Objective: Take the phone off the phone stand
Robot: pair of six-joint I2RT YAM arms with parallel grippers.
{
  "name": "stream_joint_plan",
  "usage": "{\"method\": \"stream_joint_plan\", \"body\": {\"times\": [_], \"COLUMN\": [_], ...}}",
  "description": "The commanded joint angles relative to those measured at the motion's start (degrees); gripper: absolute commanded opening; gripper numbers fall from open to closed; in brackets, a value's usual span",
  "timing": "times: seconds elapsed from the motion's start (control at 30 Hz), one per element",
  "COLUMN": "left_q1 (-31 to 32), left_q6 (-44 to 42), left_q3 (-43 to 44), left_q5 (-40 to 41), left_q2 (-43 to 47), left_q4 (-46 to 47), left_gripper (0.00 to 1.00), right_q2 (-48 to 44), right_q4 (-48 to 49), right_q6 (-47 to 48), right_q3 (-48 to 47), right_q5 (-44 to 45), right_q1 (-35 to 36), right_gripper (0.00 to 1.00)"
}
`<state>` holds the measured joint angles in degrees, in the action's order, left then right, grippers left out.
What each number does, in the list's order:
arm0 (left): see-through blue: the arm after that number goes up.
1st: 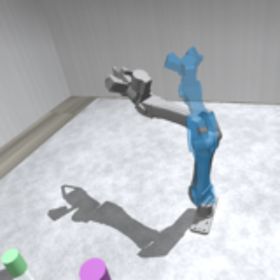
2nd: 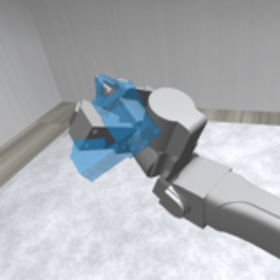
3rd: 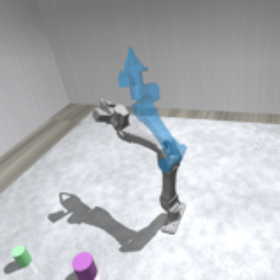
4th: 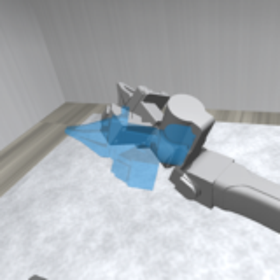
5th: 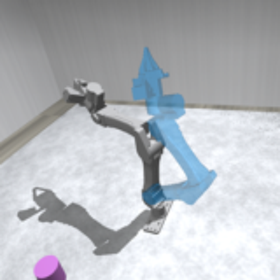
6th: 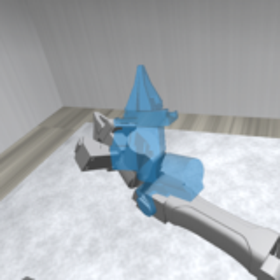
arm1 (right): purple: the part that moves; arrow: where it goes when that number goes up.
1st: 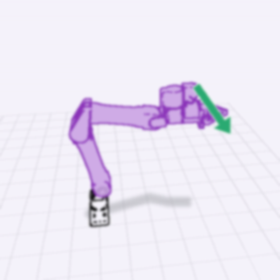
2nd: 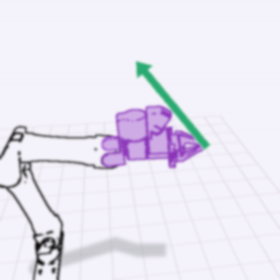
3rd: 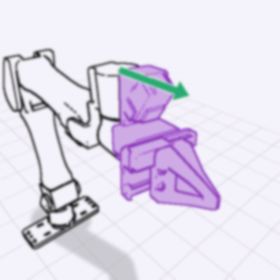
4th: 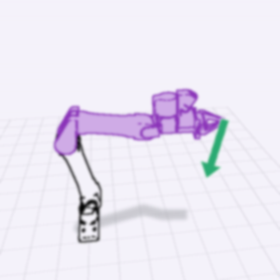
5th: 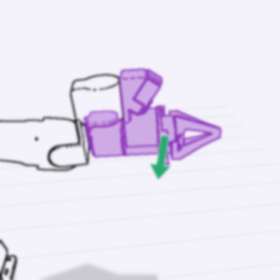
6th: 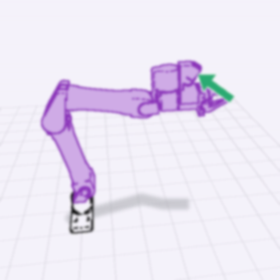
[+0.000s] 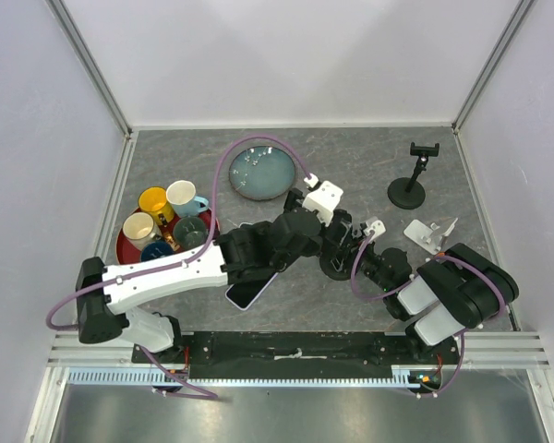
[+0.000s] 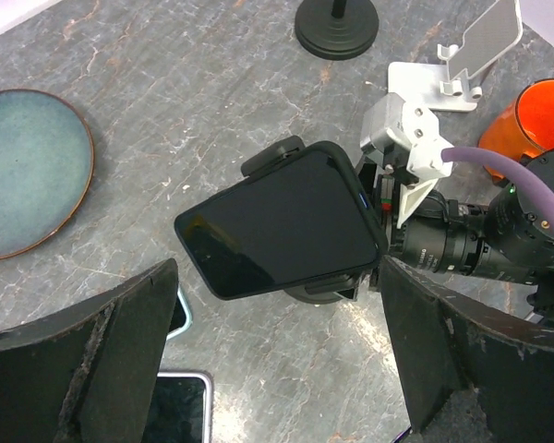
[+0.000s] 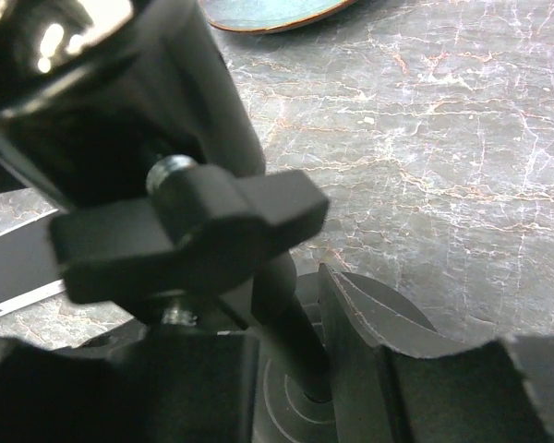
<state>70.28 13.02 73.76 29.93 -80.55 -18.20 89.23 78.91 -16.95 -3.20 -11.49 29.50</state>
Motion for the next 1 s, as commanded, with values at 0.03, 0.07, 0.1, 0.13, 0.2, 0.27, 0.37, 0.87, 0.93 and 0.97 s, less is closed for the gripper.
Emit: {"method": "stream_joint_plan", "body": {"times": [0.03, 0.07, 0.1, 0.13, 0.2, 0.27, 0.37, 0.87, 0.93, 0.97], "left_q1": [0.9, 1.0, 1.1, 1.1, 1.2, 1.3, 1.3, 3.4, 3.6, 3.8], "left_q6": [3.4, 3.7, 4.0, 4.3, 4.8, 5.2, 5.8, 10.1, 10.5, 10.7], "left_q3": [5.0, 5.4, 6.3, 6.7, 8.3, 9.5, 13.1, 19.7, 19.9, 19.9], "left_q5": [2.1, 2.5, 2.8, 3.6, 4.4, 5.7, 7.3, 14.2, 14.4, 14.5], "left_q2": [-3.3, -3.7, -4.3, -5.3, -6.5, -8.2, -11.2, -17.4, -17.6, -17.7], "left_q4": [-1.4, -1.8, -2.2, -3.0, -3.9, -5.4, -8.4, -19.8, -21.0, -21.4], "left_gripper": [0.96, 0.96, 0.96, 0.96, 0.96, 0.96, 0.96, 0.94, 0.94, 0.94], "right_q2": [0.7, 0.7, 0.4, 0.2, -0.7, -1.8, -4.5, -9.9, -10.6, -10.8], "right_q4": [12.7, 12.0, 11.8, 11.5, 10.2, 7.7, 2.6, -4.2, -4.3, -4.3], "right_q6": [-2.8, -2.7, -2.4, -2.0, -1.5, -0.2, 2.3, 6.2, 6.1, 6.1], "right_q3": [4.0, 3.9, 3.7, 3.7, 3.6, 3.6, 3.6, 2.1, 2.7, 2.8], "right_q5": [-1.6, -1.5, -1.4, -1.2, -0.6, 1.1, 3.7, 17.2, 19.6, 20.2], "right_q1": [0.7, 0.8, 1.0, 1.4, 1.9, 2.8, 4.8, 11.4, 11.5, 11.6], "right_gripper": [0.03, 0.0, 0.0, 0.0, 0.0, 0.0, 0.0, 0.0, 0.0, 0.0]}}
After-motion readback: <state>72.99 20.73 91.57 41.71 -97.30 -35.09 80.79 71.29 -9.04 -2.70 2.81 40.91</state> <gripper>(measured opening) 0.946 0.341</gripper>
